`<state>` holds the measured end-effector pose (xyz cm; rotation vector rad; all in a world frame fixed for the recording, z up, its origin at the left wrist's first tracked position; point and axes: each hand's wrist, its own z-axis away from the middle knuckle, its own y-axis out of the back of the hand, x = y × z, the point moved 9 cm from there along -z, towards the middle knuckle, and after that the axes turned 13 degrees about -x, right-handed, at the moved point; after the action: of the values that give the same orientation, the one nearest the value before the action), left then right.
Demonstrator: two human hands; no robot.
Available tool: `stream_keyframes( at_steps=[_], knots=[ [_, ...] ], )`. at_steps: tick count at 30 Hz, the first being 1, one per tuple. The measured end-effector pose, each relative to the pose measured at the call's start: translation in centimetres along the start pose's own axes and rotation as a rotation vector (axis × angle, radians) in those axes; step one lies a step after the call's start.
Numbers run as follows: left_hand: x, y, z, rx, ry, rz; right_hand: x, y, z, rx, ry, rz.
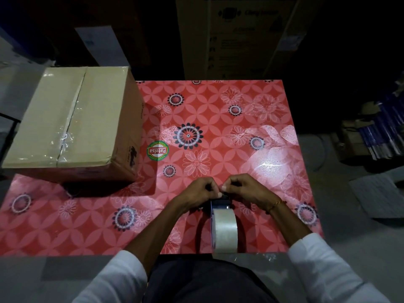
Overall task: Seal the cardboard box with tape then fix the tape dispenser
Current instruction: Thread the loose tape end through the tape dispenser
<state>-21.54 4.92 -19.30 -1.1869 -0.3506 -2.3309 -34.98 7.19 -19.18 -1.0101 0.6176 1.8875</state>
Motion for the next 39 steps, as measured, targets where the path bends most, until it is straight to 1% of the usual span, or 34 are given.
stream_keyframes(
  at_steps=[6,10,15,21,25,28,32,39],
  knots=[
    [-0.1,0.0,0.3,0.005,-0.023,-0.001,0.4,0.0,-0.2,-0.014,0.016,0.113],
    [-0.5,-0.1,0.4,-0.020,-0.027,0.010,0.1,-0.1,0.4,-0.001,0.032,0.021],
    [-0.1,-0.1,0.2,-0.007,-0.043,-0.051,0.1,-0.3,0.6,0.004,0.043,-0.047],
    [-0.1,0.1,0.4,0.038,-0.086,-0.021,0.6,-0.4,0.8,0.040,0.047,-0.134],
    [-0.1,-0.2,0.4,0.014,-0.102,0.001,0.7,-0.3,0.7,0.065,0.061,-0.111],
    [0.0,-0.4,0.4,0.003,-0.100,0.032,0.7,-0.1,0.9,0.105,0.083,-0.164],
    [0.3,-0.3,0.3,0.060,-0.117,0.062,1.2,0.0,0.7,0.155,0.072,-0.197],
    [0.5,-0.4,-0.1,0.149,-0.121,0.074,0.9,-0.1,0.6,0.176,0.076,-0.207]
  ],
)
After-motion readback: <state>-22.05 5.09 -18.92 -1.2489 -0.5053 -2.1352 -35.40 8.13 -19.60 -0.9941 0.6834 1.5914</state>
